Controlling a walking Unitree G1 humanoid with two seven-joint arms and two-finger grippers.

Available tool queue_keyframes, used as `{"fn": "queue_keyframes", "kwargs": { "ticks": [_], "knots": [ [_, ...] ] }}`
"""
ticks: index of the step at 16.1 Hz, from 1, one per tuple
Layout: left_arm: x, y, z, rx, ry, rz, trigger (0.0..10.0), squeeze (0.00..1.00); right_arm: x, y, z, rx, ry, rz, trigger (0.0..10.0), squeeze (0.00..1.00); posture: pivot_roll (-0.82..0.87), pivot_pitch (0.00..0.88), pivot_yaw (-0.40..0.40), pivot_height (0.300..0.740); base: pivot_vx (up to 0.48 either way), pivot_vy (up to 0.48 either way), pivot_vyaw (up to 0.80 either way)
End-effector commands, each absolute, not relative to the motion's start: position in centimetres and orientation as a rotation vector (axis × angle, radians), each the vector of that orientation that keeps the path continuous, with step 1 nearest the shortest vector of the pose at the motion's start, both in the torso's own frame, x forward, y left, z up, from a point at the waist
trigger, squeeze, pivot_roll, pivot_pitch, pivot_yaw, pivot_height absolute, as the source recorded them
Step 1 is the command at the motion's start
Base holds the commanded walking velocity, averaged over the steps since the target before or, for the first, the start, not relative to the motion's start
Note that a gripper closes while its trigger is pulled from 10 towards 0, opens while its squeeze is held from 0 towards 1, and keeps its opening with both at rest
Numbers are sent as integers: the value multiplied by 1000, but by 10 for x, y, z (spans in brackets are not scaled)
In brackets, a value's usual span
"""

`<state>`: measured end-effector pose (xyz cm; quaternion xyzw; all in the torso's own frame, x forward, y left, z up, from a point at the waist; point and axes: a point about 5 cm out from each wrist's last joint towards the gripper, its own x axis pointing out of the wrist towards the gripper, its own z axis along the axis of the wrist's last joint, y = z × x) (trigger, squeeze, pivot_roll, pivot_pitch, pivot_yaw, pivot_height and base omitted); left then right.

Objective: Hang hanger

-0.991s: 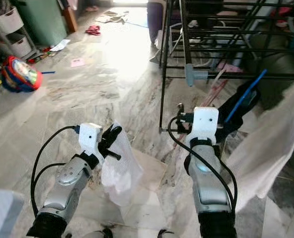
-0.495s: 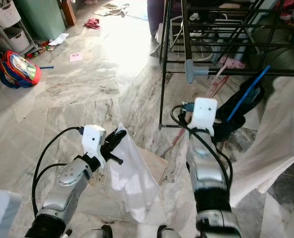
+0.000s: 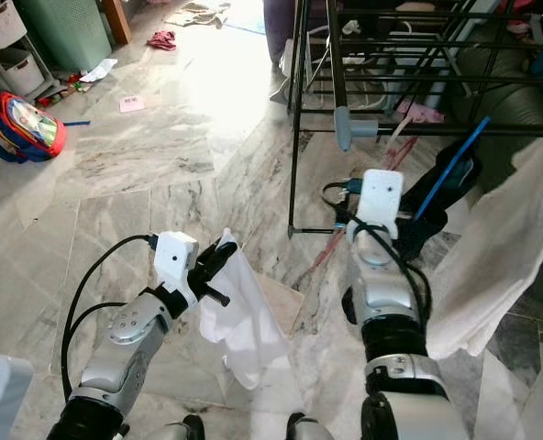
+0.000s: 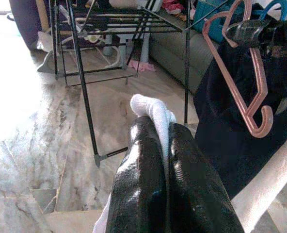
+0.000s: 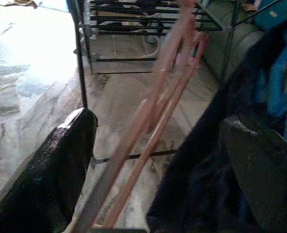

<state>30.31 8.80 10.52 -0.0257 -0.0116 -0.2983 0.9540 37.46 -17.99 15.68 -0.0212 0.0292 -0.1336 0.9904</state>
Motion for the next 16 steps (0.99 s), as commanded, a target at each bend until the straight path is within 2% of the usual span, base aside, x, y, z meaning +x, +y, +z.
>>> {"fn": "queue_keyframes", "kwargs": {
  "ticks": [1, 7, 12, 16],
  "knots": [
    [302, 87, 109, -47, -38, -618, 10000, 0, 372, -188, 152, -24, 78, -302, 10000, 0, 48, 231, -6, 740, 0, 0, 0],
    [305, 85, 110, -44, -37, -627, 10000, 0, 367, -200, 159, -18, 1, -312, 10000, 0, 35, 225, 5, 740, 0, 0, 0],
    [307, 83, 111, -38, -34, -623, 10000, 0, 370, -182, 163, -67, -35, -198, 10000, 0, 43, 217, 2, 740, 0, 0, 0],
    [307, 84, 110, -35, -30, -618, 10000, 0, 373, -179, 156, -107, 22, -201, 10000, 0, 46, 211, 1, 740, 0, 0, 0]
  ]
}}
